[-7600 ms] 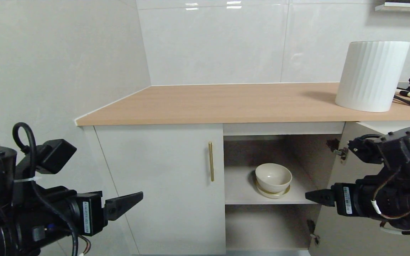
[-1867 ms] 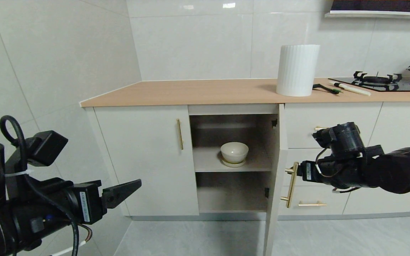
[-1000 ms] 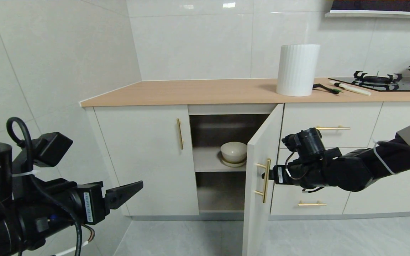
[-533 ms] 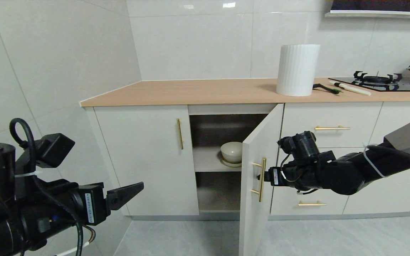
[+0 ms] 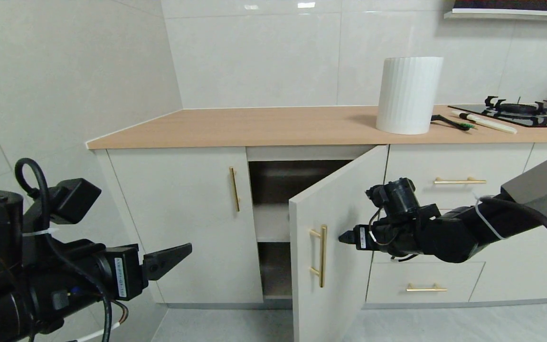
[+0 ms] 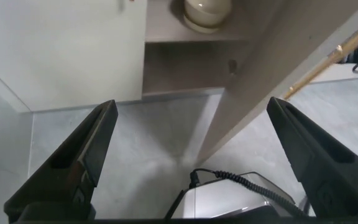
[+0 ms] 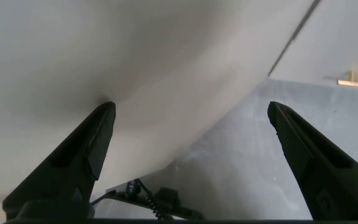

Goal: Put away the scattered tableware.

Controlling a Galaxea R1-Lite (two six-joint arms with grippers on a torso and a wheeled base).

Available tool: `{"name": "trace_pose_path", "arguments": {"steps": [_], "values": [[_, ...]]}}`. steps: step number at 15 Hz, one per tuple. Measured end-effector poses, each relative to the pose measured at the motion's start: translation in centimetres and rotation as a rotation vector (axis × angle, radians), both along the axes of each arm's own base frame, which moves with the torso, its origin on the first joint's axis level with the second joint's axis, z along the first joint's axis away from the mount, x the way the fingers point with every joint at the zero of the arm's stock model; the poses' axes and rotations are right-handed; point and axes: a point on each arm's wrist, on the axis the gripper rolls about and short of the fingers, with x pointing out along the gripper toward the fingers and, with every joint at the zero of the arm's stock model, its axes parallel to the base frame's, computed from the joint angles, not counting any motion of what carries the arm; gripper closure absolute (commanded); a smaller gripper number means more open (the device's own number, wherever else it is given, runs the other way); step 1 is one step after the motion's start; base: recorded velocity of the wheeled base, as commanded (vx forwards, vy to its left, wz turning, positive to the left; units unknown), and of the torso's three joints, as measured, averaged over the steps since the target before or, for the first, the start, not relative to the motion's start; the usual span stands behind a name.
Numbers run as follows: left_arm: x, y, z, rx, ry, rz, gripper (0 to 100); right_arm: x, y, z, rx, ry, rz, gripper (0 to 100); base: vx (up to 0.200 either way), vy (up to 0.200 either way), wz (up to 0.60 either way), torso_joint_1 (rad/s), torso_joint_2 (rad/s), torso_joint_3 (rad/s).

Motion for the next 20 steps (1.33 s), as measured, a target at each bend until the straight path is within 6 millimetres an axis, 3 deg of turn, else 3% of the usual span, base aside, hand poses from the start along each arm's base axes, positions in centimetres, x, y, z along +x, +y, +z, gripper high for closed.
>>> {"name": "trace_pose_path", "arguments": {"steps": [5,9,20], "values": [[0.0,0.0,0.0,0.0,0.0,0.0,0,1.7,0.9,0.8,0.156,0.003,-0.117,0,0.0,0.0,0.0,0.0,0.0,0.0],[0.0,0.0,0.0,0.0,0.0,0.0,0,4.1,2.2,1.0,0.329,0.004,-0.232,0,0.0,0.0,0.0,0.0,0.0,0.0],[0.0,0.0,0.0,0.0,0.001,-0.001,0,10.0,4.0,-1.5,0.546,-0.002,-0.392,0,0.0,0.0,0.0,0.0,0.0,0.0]]}}
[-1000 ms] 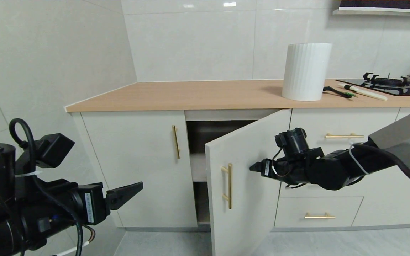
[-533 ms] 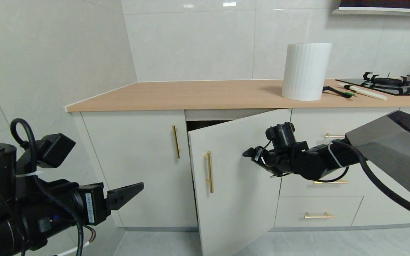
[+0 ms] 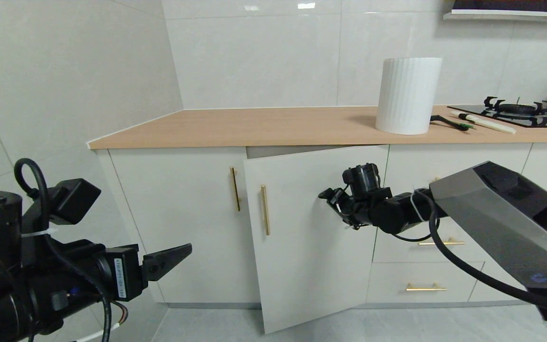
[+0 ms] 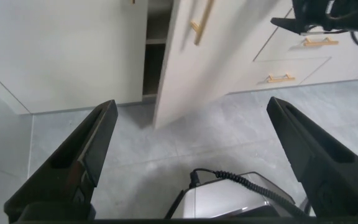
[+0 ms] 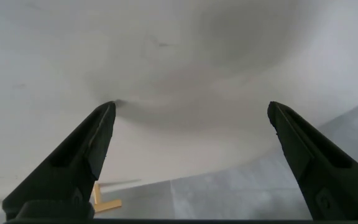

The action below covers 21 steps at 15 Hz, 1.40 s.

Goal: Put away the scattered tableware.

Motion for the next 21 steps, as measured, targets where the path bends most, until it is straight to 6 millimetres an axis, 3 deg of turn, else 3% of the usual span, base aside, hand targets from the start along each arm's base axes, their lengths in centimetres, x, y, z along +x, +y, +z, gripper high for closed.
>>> {"name": "trace_pose_path", "arguments": {"steps": [5,17,21], "values": [[0.1,0.0,-0.1,0.001,0.005,-0.001,0,1.8,-0.3,-1.9,-0.036,-0.007,-0.086,0,0.0,0.0,0.0,0.0,0.0,0.0],[0.1,-0.1,-0.1,0.0,0.007,0.001,0,4.2,-0.9,-4.0,-0.13,0.043,-0.212,0,0.0,0.0,0.0,0.0,0.0,0.0],[0.3,-0.1,-0.3,0.002,0.015,0.002,0,4.8,-2.0,-5.4,-0.158,0.093,-0.256,0,0.0,0.0,0.0,0.0,0.0,0.0]]}}
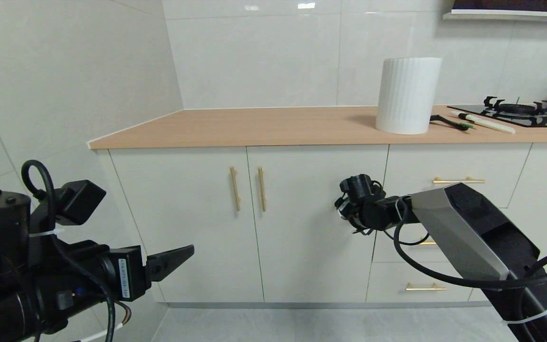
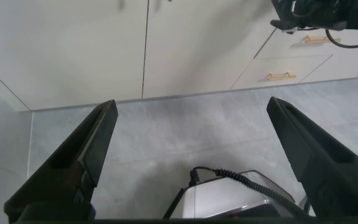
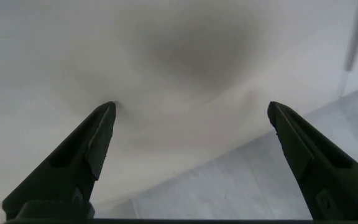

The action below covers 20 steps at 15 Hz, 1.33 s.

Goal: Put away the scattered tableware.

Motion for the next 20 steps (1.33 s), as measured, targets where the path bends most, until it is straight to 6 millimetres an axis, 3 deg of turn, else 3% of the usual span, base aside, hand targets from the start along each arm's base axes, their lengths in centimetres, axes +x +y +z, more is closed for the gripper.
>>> {"name": "trace_pose_path", "arguments": {"steps": [4,7,9,14,17,20], "values": [[0.0,0.0,0.0,0.001,0.002,0.0,0,0.1,-0.3,-0.5,-0.007,0.011,-0.009,0,0.0,0.0,0.0,0.0,0.0,0.0],[0.0,0.0,0.0,0.001,0.002,0.0,0,-0.1,-0.3,1.0,0.011,-0.009,-0.005,0,0.0,0.0,0.0,0.0,0.0,0.0],[0.0,0.0,-0.1,0.0,0.001,0.0,0,-1.3,0.0,1.8,0.028,0.024,0.038,0,0.0,0.0,0.0,0.0,0.0,0.0],[-0.6,0.2,0.2,-0.006,-0.021,-0.002,0,-6.8,0.1,5.5,0.02,0.096,0.218,0,0.0,0.0,0.0,0.0,0.0,0.0],[-1.8,0.8,1.4,-0.033,-0.089,-0.004,0,-11.0,-1.5,10.4,-0.006,0.011,0.326,0,0.0,0.0,0.0,0.0,0.0,0.0],[-4.1,1.9,2.6,-0.068,-0.179,0.004,0,-17.6,-5.0,15.9,-0.073,-0.116,0.43,0,0.0,0.0,0.0,0.0,0.0,0.0]]}}
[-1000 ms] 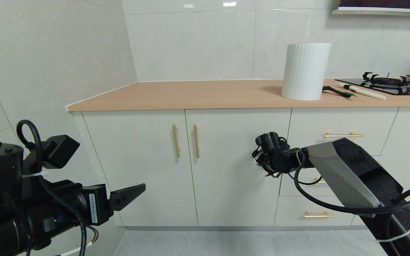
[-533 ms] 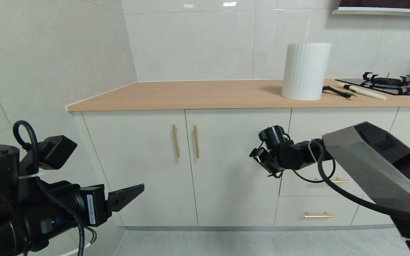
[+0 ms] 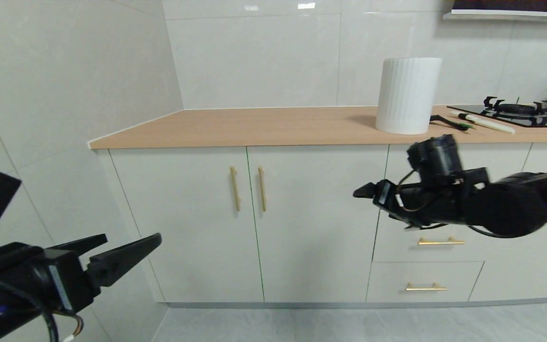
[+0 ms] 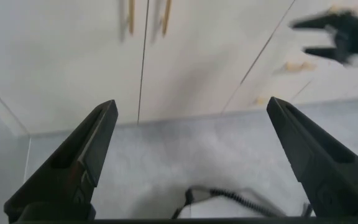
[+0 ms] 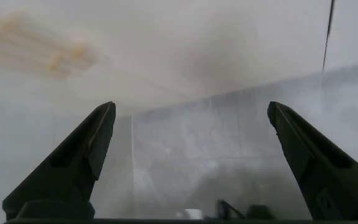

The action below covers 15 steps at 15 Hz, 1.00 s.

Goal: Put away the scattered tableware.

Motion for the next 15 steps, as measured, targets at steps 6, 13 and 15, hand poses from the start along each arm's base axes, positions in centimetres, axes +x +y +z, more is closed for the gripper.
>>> {"name": "trace_pose_path", "arguments": {"steps": [6,13,15], "values": [[-6.2,3.3,-2.7,0.087,-0.122,0.075,0,-17.4,-9.1,3.7,-0.129,-0.297,-0.033,0,0.0,0.0,0.0,0.0,0.0,0.0],[-13.6,5.6,-5.9,0.141,-0.235,0.206,0,-31.5,-14.8,-0.5,-0.337,-0.584,-0.227,0,0.0,0.0,0.0,0.0,0.0,0.0],[-15.1,5.9,-6.5,0.159,-0.277,0.324,0,-33.7,-15.1,-1.7,-0.437,-0.637,-0.255,0,0.0,0.0,0.0,0.0,0.0,0.0]]}}
